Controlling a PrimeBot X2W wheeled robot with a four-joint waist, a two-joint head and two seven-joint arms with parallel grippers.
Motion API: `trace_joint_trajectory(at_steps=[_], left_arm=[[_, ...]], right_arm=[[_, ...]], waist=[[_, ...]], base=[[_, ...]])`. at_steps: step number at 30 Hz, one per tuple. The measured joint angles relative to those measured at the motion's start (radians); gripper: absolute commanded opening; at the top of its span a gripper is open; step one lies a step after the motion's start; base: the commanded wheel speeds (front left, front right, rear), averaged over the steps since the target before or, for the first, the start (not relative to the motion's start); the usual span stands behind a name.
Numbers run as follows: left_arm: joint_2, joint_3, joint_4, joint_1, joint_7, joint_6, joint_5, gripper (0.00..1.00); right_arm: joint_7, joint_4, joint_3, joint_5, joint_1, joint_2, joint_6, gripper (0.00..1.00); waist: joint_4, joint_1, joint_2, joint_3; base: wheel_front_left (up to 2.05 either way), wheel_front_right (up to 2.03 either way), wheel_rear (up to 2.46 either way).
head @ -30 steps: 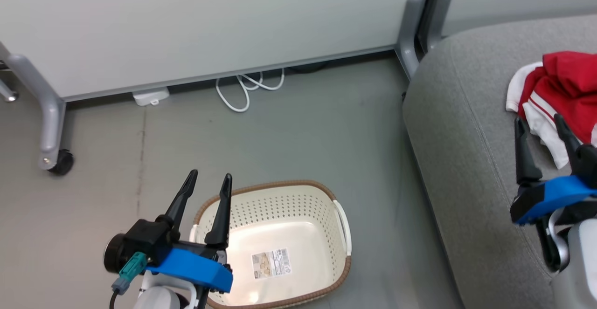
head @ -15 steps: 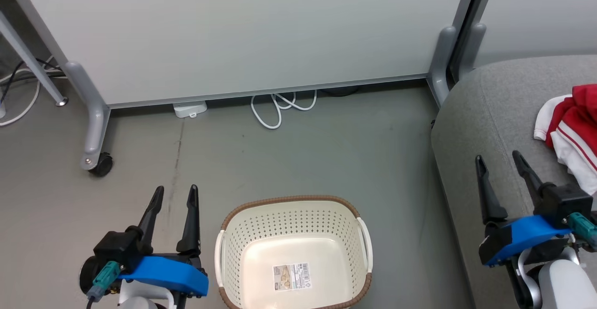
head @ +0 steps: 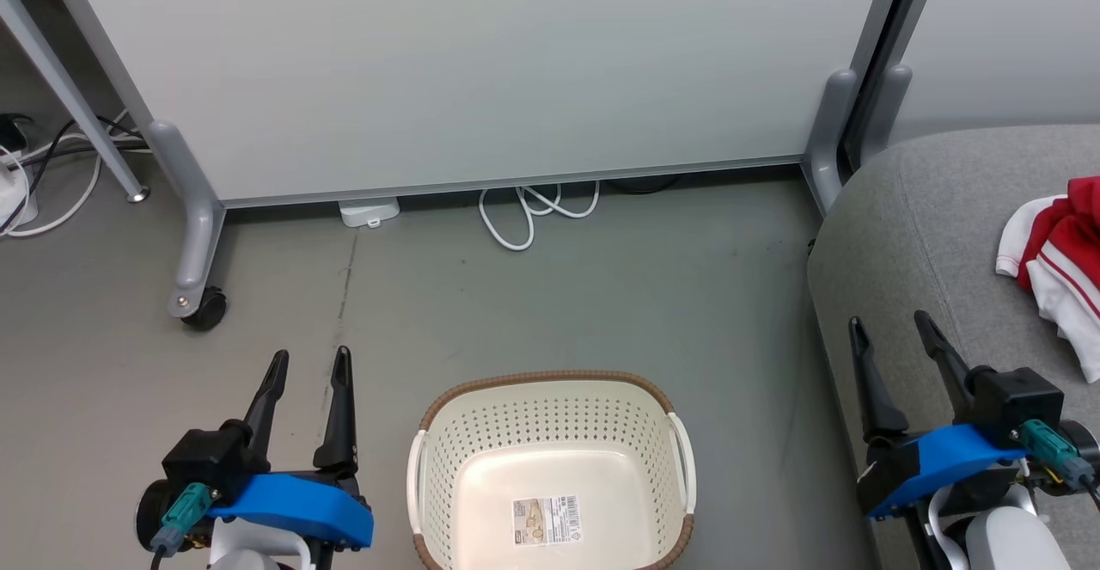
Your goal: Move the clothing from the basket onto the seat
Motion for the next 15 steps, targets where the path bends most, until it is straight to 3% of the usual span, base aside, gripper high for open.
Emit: trace_joint_trajectory(at_steps=[15], left_arm=[[-0.009,0.003,0.016,0.006,0.000,0.000,0.010,1.00]], right_arm=[[-0.008,0.018,0.004,0.005,0.000,0.007,0.000,1.00]], waist=[[-0.006,0.0001,0.0000,-0.008]], base=[[0.00,0.00,0.00]])
